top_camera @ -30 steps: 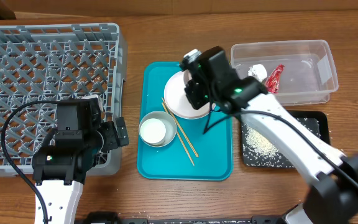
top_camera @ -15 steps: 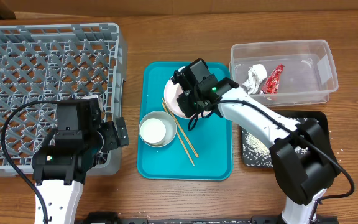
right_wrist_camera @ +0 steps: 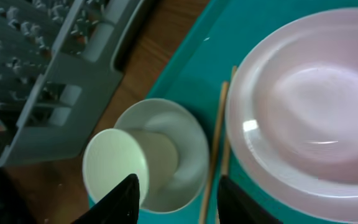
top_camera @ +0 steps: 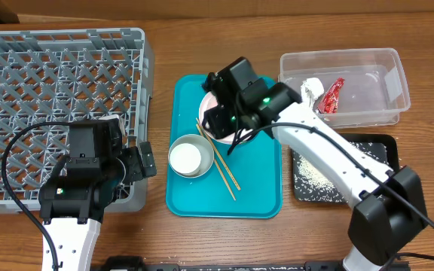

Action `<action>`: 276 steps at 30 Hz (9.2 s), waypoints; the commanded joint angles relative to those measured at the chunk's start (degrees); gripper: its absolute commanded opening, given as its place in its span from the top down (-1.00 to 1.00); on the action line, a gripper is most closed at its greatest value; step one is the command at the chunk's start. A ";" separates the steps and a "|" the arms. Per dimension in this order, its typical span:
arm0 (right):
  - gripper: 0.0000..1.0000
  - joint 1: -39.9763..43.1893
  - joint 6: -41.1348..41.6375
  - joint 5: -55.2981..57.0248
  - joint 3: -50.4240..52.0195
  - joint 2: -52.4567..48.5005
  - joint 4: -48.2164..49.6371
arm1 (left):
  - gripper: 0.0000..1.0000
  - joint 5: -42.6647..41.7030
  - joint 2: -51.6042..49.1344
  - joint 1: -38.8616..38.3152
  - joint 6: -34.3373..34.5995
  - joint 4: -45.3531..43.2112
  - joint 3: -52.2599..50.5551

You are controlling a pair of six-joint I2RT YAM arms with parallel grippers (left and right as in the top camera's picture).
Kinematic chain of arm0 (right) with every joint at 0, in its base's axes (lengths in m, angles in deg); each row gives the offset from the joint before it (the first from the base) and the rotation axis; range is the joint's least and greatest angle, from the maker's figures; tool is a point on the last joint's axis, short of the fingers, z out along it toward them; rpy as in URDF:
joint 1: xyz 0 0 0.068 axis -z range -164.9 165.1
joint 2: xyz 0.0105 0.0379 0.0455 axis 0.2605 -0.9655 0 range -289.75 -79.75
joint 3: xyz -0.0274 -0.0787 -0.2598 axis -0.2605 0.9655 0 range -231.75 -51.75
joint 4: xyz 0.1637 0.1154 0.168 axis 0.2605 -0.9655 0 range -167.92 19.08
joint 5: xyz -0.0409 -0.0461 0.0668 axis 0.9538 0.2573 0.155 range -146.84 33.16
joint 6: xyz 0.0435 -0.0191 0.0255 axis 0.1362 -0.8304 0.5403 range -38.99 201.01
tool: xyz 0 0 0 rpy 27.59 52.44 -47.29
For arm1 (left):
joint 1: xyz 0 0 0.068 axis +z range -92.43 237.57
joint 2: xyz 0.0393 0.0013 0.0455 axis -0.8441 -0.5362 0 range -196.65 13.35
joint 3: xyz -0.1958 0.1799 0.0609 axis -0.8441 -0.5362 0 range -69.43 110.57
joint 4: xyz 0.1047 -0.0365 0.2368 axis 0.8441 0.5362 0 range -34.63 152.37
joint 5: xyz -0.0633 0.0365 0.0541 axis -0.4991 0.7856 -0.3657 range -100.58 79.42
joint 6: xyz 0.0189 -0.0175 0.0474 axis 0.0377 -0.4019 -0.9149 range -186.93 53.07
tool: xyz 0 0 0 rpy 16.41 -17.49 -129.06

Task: Sort waste into correct bins and load items into the dishwasher

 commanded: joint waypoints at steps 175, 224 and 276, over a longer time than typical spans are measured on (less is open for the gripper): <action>-0.21 38.80 3.28 8.81 -4.13 17.16 -34.16 | -1.00 -7.17 -19.12 -3.58 -3.15 -0.79 17.51; -0.30 38.80 3.28 8.83 -4.13 17.16 -35.28 | 0.92 -14.86 -32.22 -4.31 -14.23 5.25 35.60; -0.30 38.80 3.28 8.83 -4.13 17.16 -35.78 | -1.00 -55.34 -41.62 36.50 -41.11 26.56 35.91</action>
